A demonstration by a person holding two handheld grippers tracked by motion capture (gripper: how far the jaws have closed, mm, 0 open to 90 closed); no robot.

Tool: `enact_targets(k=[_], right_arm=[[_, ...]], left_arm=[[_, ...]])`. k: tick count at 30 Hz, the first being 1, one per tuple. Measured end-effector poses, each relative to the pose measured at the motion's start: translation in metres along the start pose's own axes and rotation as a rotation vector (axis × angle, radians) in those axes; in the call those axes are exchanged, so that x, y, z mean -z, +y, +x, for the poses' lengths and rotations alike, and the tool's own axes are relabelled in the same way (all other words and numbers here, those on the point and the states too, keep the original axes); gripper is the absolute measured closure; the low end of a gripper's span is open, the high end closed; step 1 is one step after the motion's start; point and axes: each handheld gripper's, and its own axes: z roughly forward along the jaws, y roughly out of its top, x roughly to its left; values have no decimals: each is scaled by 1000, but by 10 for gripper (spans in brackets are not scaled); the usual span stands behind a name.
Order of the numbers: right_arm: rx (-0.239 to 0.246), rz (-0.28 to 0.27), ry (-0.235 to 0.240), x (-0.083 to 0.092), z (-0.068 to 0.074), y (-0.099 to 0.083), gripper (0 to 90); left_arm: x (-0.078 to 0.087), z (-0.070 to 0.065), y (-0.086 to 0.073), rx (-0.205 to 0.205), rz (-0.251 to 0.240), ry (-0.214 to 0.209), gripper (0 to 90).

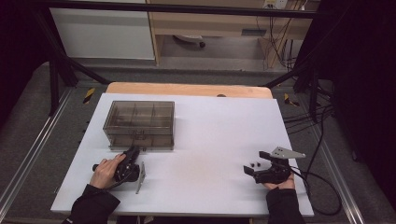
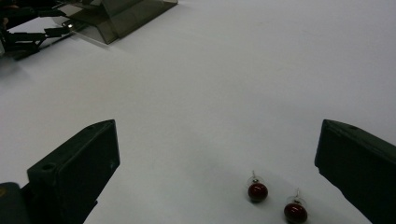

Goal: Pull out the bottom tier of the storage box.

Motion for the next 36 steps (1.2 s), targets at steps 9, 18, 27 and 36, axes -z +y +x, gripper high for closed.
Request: enact_targets(k=[9,18,27,36], right_arm=[[0,0,-1,0,0,0,4],[-1,0,-2,0,0,0,4],[-1,3,-2,0,0,0,4],[-2,2,-3,0,0,0,4]], left_arm=[[4,-2,1,0,1,1,686],[6,-3,1,3,3,3,685],[8,-4,1,8,0,5,685],[11,-5,1,8,-2,5,685]])
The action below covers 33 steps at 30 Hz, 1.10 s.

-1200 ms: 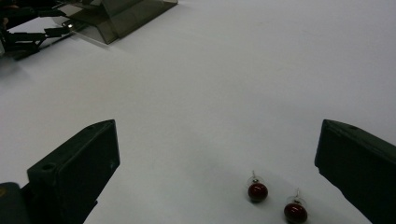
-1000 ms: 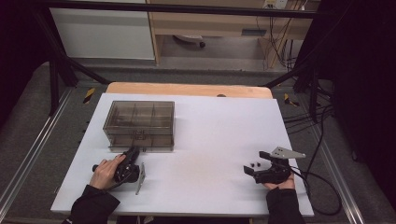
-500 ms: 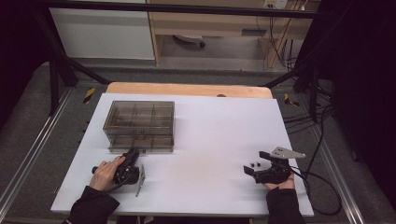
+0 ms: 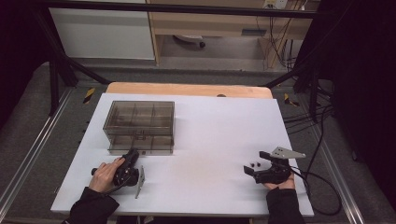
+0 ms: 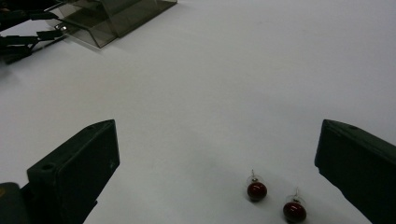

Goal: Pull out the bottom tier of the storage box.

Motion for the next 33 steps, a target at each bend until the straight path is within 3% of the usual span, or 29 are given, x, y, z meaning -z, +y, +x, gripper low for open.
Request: enact_targets(k=[33], right_arm=[[0,-2,0,1,0,0,4]], left_arm=[[14,-6,1,5,-11,-1,684]])
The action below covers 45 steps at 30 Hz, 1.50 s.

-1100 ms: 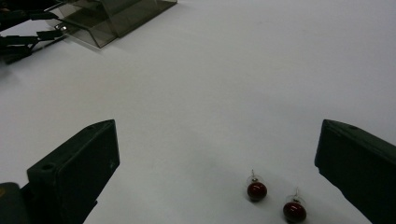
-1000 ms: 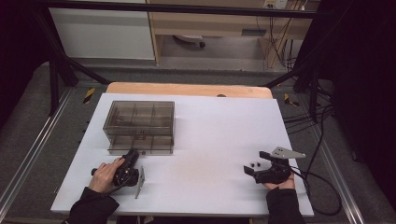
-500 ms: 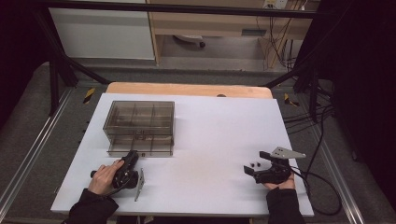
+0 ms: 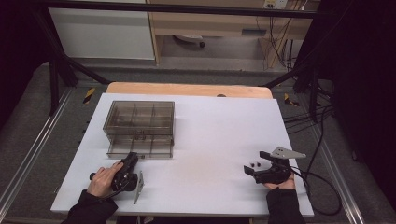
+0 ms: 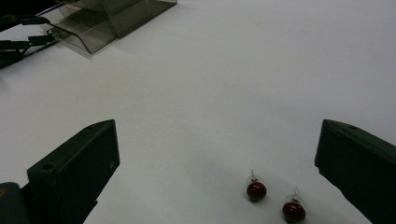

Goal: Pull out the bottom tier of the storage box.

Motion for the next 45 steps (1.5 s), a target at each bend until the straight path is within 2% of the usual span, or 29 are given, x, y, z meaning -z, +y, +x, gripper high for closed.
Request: enact_targets(k=[18,36,39,45], right_arm=[[2,-1,0,0,0,0,5],[0,-2,1,0,0,0,5],[0,0,1,0,0,0,5],[-1,3,0,0,0,0,4]], left_arm=[[9,-4,0,1,0,-6,682],[12,-5,1,7,-7,-13,679],[12,-4,1,19,-5,-23,674],[13,2,0,95,8,-65,630]])
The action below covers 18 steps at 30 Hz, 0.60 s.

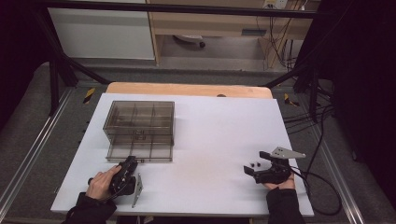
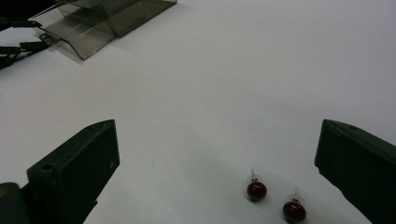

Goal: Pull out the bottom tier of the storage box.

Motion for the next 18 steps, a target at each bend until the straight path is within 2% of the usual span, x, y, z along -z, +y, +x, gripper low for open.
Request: enact_targets(k=[3,6,7,8,14,15,18], right_arm=[[1,0,0,0,0,0,4],[-1,2,0,0,0,0,4],[1,1,-1,0,0,0,4],[1,1,-1,0,0,0,4],[-1,2,0,0,0,0,4],[-1,1,0,0,0,0,4],[-2,1,0,0,0,0,4]], left_arm=[[1,5,-1,51,7,-18,565],[2,8,-1,99,14,-29,538],[3,10,-2,123,15,-35,497],[3,10,-2,123,15,-35,485],[4,17,-3,208,10,-65,412],[4,18,-4,227,10,-68,359],[5,23,-5,284,9,-77,320]])
